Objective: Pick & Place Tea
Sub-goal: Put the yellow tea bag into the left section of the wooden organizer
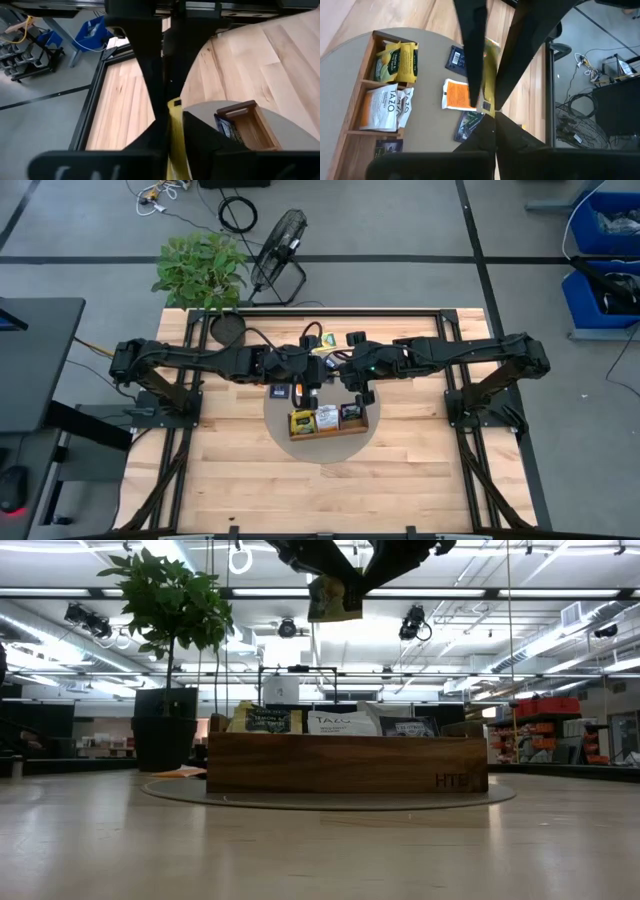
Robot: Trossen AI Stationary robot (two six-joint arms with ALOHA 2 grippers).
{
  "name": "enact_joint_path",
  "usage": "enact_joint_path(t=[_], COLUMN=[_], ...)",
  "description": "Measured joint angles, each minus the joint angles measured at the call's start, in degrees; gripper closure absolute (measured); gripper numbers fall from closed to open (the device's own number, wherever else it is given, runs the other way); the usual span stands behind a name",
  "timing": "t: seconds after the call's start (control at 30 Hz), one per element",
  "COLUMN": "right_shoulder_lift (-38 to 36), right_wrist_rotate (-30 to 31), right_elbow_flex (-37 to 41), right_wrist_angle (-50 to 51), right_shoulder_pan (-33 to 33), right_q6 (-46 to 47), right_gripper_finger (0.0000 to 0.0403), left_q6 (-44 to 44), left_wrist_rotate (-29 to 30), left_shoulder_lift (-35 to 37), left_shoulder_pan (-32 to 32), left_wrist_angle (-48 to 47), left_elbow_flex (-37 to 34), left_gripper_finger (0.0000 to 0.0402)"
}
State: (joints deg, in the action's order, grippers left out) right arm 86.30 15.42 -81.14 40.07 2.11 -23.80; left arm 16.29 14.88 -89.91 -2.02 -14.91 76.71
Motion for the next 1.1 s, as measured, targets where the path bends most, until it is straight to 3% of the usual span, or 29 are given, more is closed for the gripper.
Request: enact_joint_path(t=[0.13, 0.4, 0.8, 1.03, 1.1], right_shoulder_lift=[0.0, 0.0, -4.3, -9.2, -11.4], right_wrist_rotate=[-0.1, 0.0, 0.2, 0.2, 0.2], right_elbow_flex=[0.0, 0.0, 0.0, 4.8, 8.3], right_wrist_angle=[0.9, 1.0, 6.6, 1.6, -1.7], right_shoulder_pan=[0.0, 0.0, 0.2, 0.2, 0.2], right_q6=[0.8, 1.2, 10.3, 12.9, 13.9], right_gripper_finger=[0.0403, 0.0395, 0.0262, 0.0236, 0.0237], left_q6=[0.0, 0.0, 0.0, -0.2, -0.5], left_wrist_rotate=[0.1, 1.5, 11.5, 19.3, 20.1], left_shoulder_lift=[0.0, 0.0, 0.4, 2.8, 4.1], left_shoulder_pan=[0.0, 0.0, -4.4, -8.2, -8.9], left_wrist_angle=[0.5, 0.5, -1.4, -0.9, 3.5], left_elbow_flex=[0.0, 0.0, 0.0, -0.8, -3.2], left_gripper_finger=[0.0392, 0.0399, 0.04, 0.04, 0.0401])
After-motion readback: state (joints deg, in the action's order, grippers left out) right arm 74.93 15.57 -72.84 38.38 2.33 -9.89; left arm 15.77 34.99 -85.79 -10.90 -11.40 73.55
